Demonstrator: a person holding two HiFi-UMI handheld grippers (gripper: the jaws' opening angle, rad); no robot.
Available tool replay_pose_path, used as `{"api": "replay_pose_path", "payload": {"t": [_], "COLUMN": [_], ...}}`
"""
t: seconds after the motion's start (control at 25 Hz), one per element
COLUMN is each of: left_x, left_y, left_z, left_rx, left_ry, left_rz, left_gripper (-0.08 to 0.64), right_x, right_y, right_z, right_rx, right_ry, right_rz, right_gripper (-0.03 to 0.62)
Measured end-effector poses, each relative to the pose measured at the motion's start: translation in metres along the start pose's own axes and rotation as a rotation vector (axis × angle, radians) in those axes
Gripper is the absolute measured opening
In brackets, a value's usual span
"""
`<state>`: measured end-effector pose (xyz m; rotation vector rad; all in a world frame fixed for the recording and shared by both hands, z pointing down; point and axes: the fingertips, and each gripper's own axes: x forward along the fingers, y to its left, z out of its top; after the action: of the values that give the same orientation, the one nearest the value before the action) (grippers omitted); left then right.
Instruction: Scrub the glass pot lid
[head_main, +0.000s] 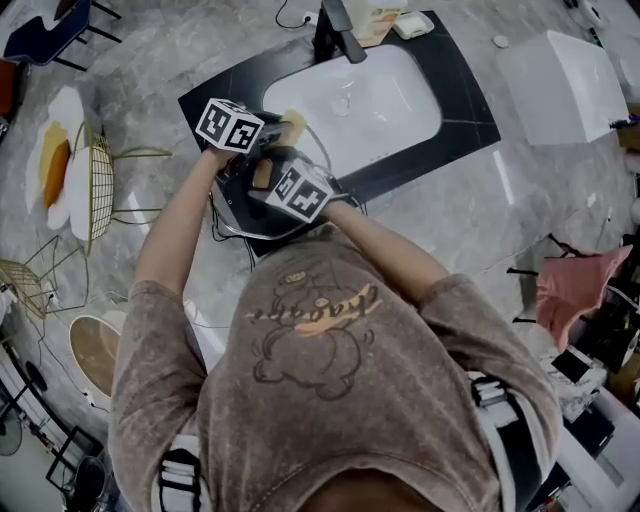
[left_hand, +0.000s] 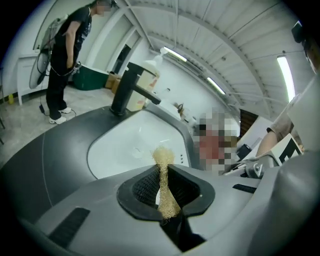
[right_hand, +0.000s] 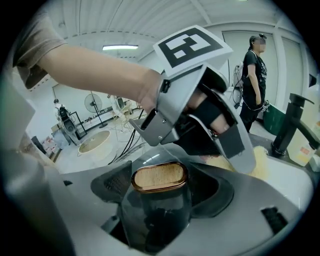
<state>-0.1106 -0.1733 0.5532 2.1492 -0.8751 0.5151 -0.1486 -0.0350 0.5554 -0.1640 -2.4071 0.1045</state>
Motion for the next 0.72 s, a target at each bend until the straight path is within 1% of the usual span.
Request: {"api": "replay_pose_path", "payload": {"t": [0.12,0.2,0.28,0.36,0.48,0.72], "left_x": [0.014,0.019,0.023,0.024,0.025,0.021], "left_y": [-0.01,-0.013,-0.009,-0.004,-0.001,0.003], "left_z": [-0.007,-0.011,-0.015,-0.021,-0.024,-0.027], "left_rx": [-0.014,-0.031,-0.038,-0.026,0.028,0.176], "left_ry": [0.057,0.09,0.133,0.187,0.238,0.282], "left_rz": [-0.07,-0.091,-0.071,-0.041,-0.01,0.061], "left_gripper": [0.053,0.052,0.052,0.054,0.054,0.06], "right_x": [0.0,0.0,-0.001,-0.001,-0.001,0.0], "right_y": [0.002,0.0,0.0,0.0,0.001,-0.001], "right_z": [0.0,0.0,0.0,-0.001,-0.002,-0.002], "right_rx": [-0.004,-0.012,-0.006,0.001,0.001,-0.012], "right_ry": [0.0,-0.003,-0.003,-0.002,-0.001,-0.005], "right_rz": [-0.001,-0.004,-0.004,-0.003,-0.002,-0.01], "right_gripper": [0.35,0.35,0.35,0.35,0.35,0.35]}}
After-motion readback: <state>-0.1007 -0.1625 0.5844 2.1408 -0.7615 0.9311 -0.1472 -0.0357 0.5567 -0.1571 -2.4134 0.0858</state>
